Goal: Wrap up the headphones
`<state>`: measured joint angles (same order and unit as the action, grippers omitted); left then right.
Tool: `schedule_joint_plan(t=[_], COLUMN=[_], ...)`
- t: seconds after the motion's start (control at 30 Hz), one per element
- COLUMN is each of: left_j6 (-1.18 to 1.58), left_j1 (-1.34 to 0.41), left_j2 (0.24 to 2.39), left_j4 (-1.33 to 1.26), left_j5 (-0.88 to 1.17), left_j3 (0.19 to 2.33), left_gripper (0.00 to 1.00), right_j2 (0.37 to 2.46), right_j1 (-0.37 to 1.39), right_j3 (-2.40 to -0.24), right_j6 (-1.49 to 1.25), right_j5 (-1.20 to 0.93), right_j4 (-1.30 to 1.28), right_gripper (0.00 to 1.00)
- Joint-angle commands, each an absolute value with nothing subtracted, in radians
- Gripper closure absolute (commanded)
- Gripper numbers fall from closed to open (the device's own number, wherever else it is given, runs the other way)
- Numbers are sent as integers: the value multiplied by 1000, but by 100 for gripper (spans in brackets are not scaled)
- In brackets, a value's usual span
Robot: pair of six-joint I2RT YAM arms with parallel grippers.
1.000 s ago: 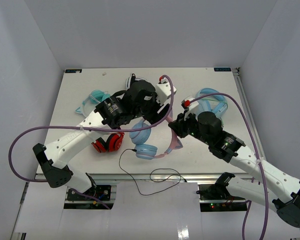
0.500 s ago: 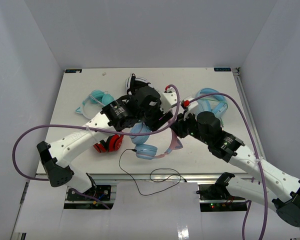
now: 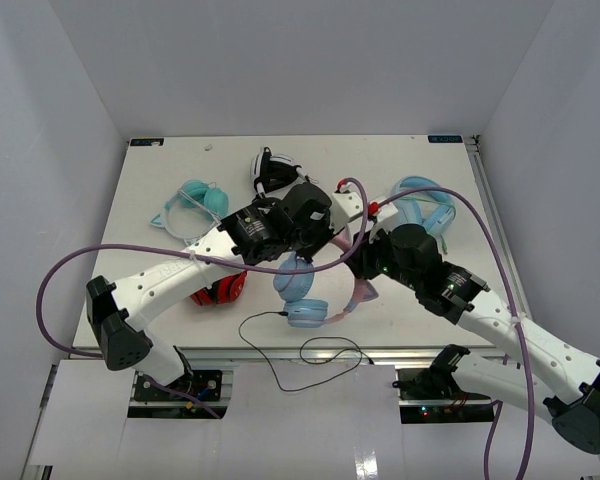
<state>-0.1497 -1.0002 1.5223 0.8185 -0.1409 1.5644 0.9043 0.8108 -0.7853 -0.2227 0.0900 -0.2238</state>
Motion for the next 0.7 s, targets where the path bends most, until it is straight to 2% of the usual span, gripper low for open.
schedule_joint_plan(t=[0.0, 0.1, 0.2, 0.37, 0.67], left_j6=[8, 82, 148, 245, 315], left_j1=[-1022, -1022, -1022, -1022, -1022], left_j2=[1459, 1428, 1397, 1373, 1368], left_j4=[694, 635, 588, 575, 586], left_j5=[-221, -346, -428, -598, -695], left_j3=[1522, 1488, 1443, 1434, 1408], left_gripper=[100, 100, 100, 100, 100], right_j2=[876, 859, 834, 795, 819], right_j1=[815, 815, 815, 816, 815], right_j3=[-844, -843, -838, -828, -859], right_j6=[-309, -357, -396, -477, -540], right_j5=[131, 197, 261, 375, 434], right_j4=[-70, -67, -67, -89, -141], right_gripper=[50, 32, 25, 23, 21])
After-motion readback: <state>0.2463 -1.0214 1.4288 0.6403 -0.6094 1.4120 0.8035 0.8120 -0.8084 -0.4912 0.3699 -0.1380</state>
